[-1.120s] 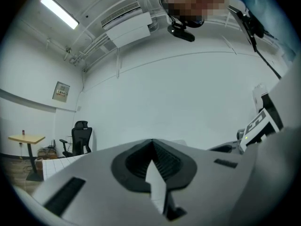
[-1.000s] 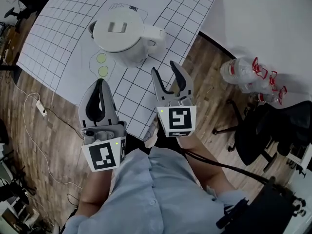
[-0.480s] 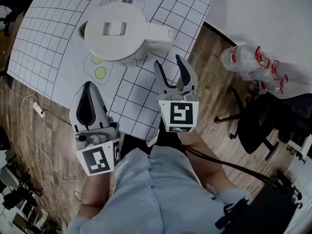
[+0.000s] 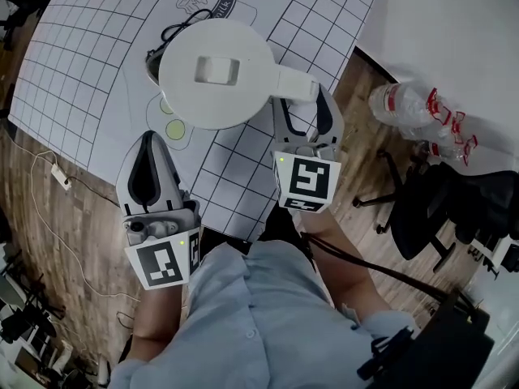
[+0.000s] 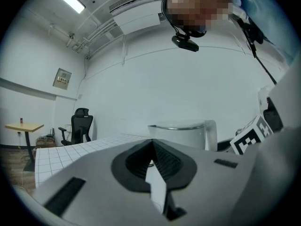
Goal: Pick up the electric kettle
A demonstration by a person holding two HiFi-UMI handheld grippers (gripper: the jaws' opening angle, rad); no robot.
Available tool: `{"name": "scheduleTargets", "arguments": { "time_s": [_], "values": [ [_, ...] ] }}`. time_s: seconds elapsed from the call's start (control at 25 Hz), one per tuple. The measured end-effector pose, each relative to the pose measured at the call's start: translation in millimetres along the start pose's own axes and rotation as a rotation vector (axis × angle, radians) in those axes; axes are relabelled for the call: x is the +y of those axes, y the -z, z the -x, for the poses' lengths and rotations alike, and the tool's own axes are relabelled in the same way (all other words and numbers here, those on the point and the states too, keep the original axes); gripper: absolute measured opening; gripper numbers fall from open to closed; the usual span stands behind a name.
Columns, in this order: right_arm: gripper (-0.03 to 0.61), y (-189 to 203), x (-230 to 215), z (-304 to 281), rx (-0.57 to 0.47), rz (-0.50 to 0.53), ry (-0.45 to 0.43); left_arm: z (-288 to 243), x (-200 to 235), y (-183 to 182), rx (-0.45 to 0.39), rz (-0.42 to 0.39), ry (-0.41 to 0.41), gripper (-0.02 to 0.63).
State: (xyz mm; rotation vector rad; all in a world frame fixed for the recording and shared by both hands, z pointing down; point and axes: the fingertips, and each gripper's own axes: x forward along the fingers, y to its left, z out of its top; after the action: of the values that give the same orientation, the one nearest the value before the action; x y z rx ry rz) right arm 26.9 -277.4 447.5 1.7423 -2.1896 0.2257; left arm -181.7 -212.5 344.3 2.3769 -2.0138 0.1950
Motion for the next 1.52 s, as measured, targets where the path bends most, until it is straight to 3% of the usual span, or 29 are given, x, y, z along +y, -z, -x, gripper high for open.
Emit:
{"name": "scheduleTargets", "arguments": {
  "time_s": [0.76,0.84,1.08,1.24,1.52],
  "values": [
    [0.249,-14.5,-18.9,-48.5,-0.032,-0.015,0.096,-30.5,37.6,9.6,0.034,0.019,-0.055,0.002],
    [0.233,-15.4,-17.4,-50.8,-0.040,-0.012,0.091,-31.3,39.0,10.8,0.037,0.022,-0.059,0.002],
    [0.098,-17.1,-13.1,-56.2,-0.031,-0.008,0.101,-33.4,37.1,9.8,0.036,0.025,-0.061,0.002],
    [0.014,-19.9,-11.1,-58.0,-0.057,-0.105,0.062,-32.0,40.2,10.3,0.038,0.031,-0.069,0.002],
    [0.008,-25.3,-13.8,-69.3,-0.078,-0.158,0.057,-27.4,45.4,3.7,0.020,0.019,-0.101,0.002]
  ]
}}
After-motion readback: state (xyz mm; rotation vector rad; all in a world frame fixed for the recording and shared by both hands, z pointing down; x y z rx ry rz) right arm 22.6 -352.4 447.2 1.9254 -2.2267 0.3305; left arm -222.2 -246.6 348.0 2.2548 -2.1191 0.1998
